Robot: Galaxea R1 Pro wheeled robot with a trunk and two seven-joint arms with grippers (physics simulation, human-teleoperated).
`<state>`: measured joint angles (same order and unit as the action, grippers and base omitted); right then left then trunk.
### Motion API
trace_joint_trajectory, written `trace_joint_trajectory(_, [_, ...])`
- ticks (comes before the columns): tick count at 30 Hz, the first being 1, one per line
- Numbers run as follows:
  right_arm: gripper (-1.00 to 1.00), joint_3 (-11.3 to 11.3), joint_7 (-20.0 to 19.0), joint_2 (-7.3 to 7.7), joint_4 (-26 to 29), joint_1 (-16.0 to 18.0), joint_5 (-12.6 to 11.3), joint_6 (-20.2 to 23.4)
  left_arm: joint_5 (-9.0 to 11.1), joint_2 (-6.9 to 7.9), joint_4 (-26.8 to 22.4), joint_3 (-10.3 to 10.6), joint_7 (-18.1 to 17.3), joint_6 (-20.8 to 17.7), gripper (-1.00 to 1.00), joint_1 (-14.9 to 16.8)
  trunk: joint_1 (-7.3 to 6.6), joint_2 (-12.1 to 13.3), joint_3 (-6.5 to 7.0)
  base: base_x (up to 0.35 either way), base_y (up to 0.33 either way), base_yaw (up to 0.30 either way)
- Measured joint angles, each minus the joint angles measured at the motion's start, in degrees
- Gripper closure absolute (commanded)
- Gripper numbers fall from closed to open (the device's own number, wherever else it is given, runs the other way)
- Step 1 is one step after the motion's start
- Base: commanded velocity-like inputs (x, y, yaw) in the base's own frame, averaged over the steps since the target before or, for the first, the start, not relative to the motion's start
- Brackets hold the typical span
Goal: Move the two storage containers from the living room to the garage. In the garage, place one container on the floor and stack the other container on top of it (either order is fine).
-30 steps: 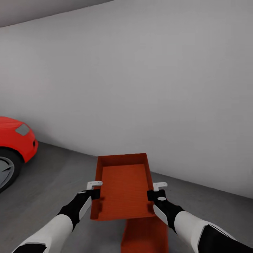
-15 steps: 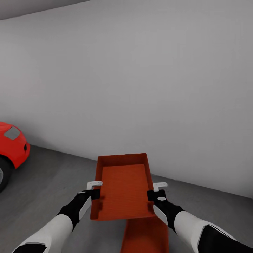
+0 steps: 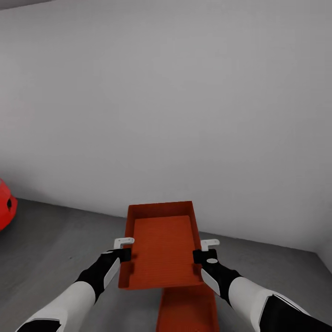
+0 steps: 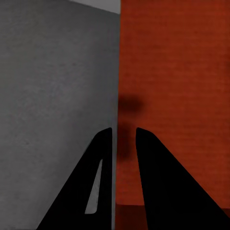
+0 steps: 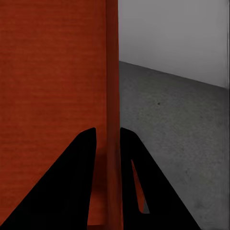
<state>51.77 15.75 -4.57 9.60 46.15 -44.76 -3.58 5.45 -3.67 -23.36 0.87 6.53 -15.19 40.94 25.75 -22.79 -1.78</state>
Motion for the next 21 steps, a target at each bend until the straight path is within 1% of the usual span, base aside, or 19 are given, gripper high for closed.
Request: trace_joint_trajectory(21, [1.0,-0.08,0.0,0.05,0.1,0.0,0.09,0.01,-0.02,-0.02,-0.03,-0.02,0.0,0.06,1.0,0.0,0.0,0.0,0.0,0.0,0.0,-0.239])
